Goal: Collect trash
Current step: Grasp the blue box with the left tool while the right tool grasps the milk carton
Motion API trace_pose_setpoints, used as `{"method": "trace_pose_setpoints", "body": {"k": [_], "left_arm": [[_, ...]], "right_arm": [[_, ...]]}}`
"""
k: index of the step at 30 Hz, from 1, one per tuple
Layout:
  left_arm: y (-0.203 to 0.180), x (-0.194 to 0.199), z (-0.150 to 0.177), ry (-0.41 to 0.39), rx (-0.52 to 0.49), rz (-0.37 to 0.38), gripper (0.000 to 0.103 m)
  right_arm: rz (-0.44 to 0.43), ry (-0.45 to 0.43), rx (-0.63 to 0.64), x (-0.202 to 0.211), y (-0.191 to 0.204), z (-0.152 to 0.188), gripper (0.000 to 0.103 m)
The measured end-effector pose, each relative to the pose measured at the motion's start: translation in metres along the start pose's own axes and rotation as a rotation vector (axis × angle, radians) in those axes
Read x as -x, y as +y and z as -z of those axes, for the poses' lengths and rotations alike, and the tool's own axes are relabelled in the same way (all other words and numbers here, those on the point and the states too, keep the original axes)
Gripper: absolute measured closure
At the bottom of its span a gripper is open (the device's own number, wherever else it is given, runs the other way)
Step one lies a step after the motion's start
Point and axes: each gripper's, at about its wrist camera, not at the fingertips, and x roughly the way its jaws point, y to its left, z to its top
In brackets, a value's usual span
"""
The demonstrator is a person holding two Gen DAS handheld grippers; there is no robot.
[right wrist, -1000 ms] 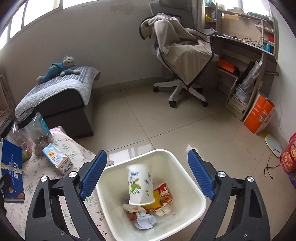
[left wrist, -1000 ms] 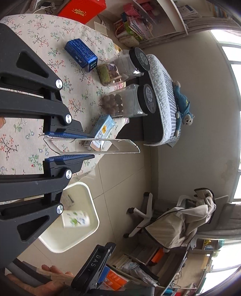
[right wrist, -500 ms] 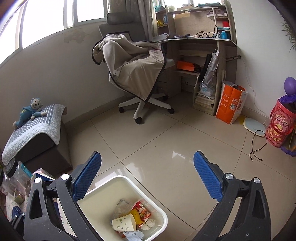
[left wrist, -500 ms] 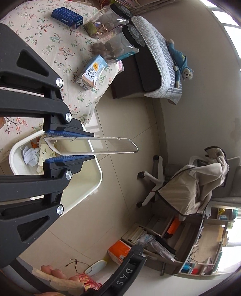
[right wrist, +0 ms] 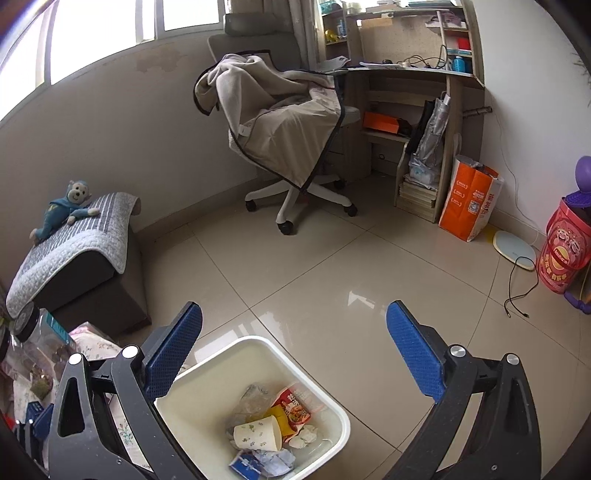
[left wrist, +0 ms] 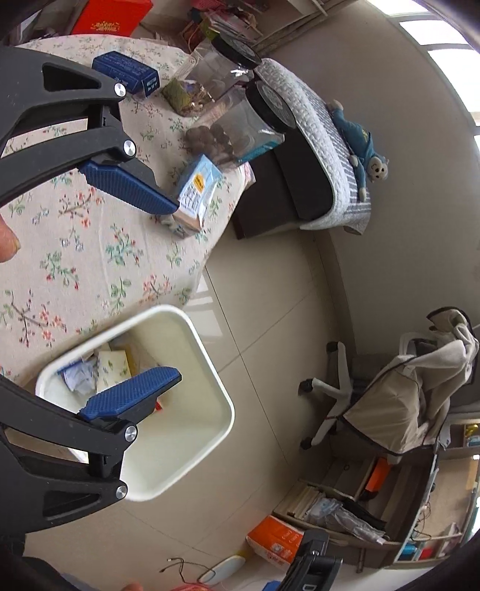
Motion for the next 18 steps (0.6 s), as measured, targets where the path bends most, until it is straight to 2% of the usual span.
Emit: {"method": "trace_pose_setpoints", "body": {"k": [4,9,12,15,17,18], "left_arm": [[0.061,-0.019,0.016,0.066,0.014,-0.134,0.019],[0.153,-0.046,0.042,0.166,0.078,-0.272,0.019],[0.207,-0.064,0.056,0.238,0.116,-0.345,0.019],[0.251,-0.083,0.066,0.308,0.112,-0.428,0.019],[0.275,-0.093,0.07,0.338,0.114,-0.453,0.019],[0.284,-0.098,0.072,0.362,0.111,-0.441,0.019]], "right_arm": [[-0.036,0.015,0.11,0.0,0.042,0.009,0.007],[-0.085,0.053,0.233,-0.005,0.09,0.023,0.007],[-0.104,0.076,0.305,-0.008,0.114,0.033,0.007],[-0.134,0.092,0.366,-0.011,0.132,0.041,0.007],[-0.152,0.104,0.41,-0.015,0.143,0.047,0.007],[-0.159,0.108,0.432,-0.017,0.148,0.05,0.007]]}}
